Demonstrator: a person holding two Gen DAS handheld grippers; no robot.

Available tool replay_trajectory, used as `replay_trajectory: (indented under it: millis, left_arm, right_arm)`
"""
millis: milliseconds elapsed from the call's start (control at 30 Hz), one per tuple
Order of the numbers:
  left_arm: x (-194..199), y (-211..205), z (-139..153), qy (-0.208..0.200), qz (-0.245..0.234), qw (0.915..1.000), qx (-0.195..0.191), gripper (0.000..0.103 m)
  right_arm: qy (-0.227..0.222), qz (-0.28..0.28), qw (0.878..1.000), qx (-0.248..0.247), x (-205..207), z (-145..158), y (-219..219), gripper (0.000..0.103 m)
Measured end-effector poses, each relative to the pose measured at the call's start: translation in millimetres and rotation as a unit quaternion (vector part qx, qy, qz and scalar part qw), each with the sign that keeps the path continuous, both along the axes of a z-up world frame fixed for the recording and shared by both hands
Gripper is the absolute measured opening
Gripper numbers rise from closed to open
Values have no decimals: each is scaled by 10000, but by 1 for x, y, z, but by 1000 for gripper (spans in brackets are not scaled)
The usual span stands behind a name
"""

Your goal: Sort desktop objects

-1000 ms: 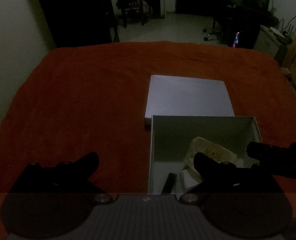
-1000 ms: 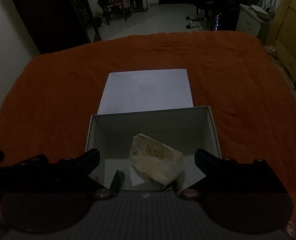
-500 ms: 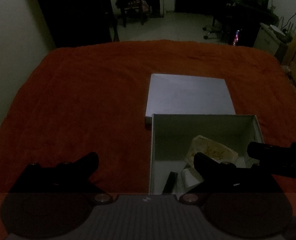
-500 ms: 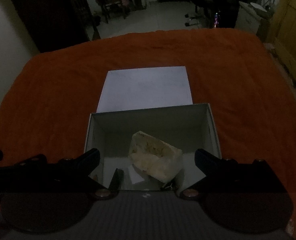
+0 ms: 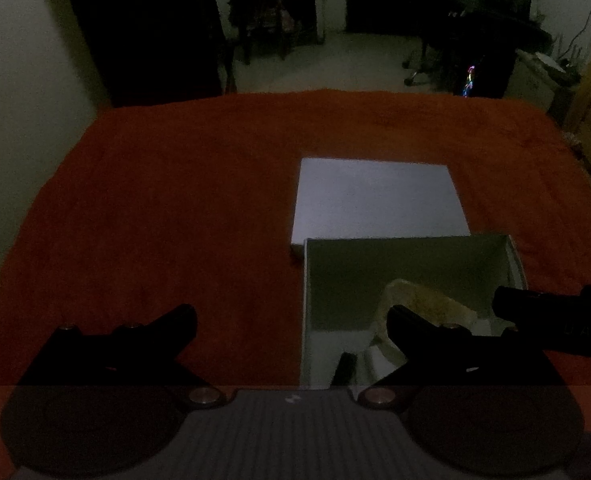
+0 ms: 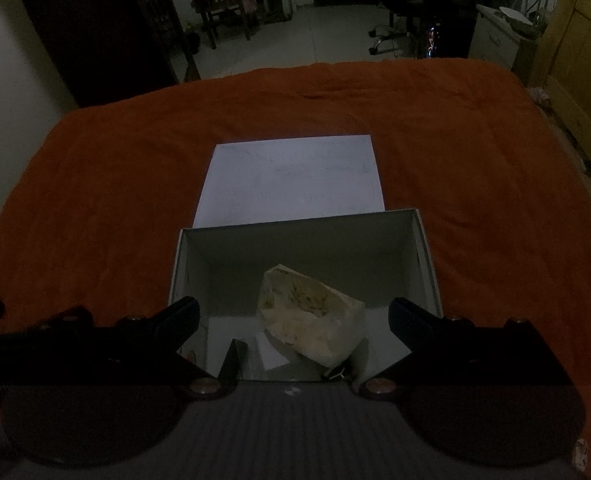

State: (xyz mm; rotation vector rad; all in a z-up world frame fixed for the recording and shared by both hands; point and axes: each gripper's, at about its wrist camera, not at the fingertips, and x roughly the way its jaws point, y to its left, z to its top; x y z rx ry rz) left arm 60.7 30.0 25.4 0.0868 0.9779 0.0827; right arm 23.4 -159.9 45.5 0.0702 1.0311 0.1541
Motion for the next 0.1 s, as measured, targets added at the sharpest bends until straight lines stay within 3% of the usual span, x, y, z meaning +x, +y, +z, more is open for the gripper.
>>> replay_trajectory:
  millis: [100]
  left_arm:
    - [1,0,1,7,12,10000,-67,103]
  right_arm:
    - [2,16,10000,-13,0,0,1,103]
